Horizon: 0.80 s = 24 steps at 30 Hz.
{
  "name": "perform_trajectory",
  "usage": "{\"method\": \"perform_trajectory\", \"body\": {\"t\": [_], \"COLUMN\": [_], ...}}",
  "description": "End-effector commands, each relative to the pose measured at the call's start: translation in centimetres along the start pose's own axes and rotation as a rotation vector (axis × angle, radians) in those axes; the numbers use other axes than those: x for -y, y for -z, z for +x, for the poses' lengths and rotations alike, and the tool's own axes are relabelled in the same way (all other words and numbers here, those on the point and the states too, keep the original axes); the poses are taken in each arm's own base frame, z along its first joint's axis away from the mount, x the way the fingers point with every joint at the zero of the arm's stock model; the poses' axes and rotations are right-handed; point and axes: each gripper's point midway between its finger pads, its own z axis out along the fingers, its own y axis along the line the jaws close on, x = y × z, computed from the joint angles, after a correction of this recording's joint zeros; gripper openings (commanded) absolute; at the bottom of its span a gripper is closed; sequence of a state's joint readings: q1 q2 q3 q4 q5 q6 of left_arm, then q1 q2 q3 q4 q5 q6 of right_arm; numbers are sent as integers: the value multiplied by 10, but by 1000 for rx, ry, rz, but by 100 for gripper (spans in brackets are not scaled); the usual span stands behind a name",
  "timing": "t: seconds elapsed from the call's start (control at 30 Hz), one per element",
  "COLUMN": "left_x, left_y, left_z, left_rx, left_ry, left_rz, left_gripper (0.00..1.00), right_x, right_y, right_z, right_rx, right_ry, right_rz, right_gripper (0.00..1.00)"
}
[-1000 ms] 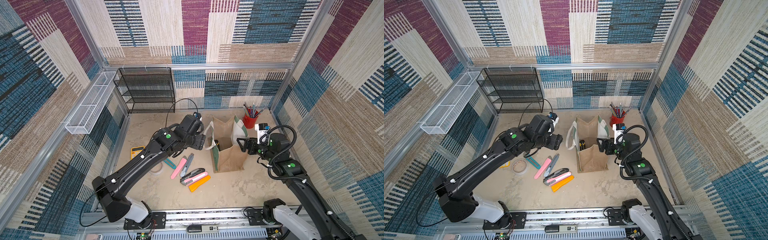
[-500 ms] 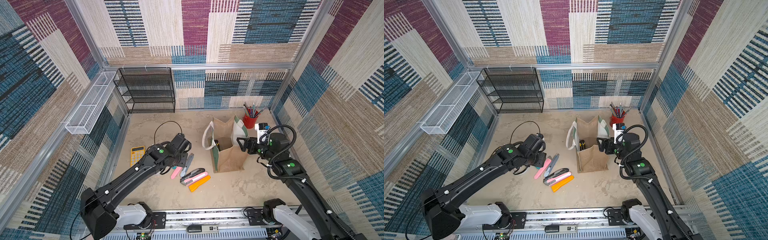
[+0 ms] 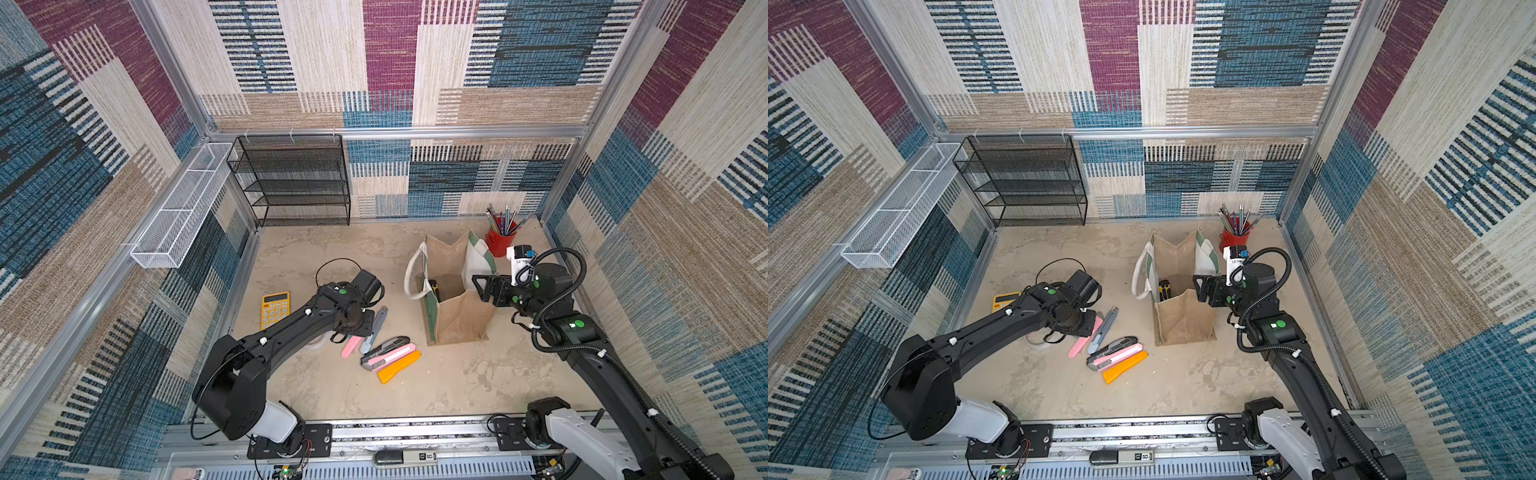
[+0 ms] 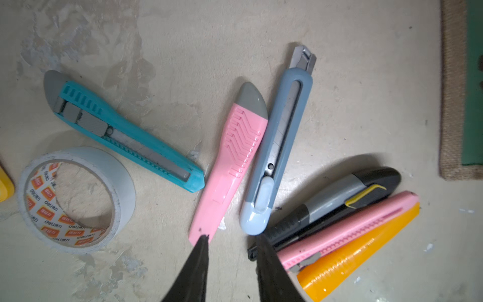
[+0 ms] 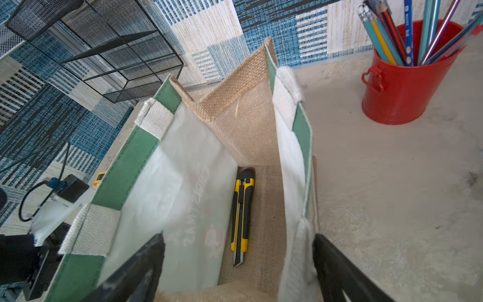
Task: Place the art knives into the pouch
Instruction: Pick up the utility knife at the center of the board.
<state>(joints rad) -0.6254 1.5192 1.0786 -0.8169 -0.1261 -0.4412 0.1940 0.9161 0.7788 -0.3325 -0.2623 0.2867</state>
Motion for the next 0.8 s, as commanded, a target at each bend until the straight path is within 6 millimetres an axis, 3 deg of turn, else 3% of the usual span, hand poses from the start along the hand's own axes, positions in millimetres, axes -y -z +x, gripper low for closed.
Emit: {"method": "perform_trajectory", "body": {"t": [0.0,0.33,0.77], "left_x": [1,8,9], "left_y": [-9,-35,-56], "left_z": [-7,-11,-14], "left_rx": [-6,-64,-106], "left_ry": [-14,-43,-64], "left_rz": [-13,-19,-43], "left_gripper": [31,28,35], "right_x": [-6,-3,0], "right_y": [0,-7,-6], "right_z": [-12,-9,-5], "right_rx": [39,18,15], "right_ry": [-3,-2,1], "right_rz": [-24,-17,-2], "right_gripper": [89,89,90]}}
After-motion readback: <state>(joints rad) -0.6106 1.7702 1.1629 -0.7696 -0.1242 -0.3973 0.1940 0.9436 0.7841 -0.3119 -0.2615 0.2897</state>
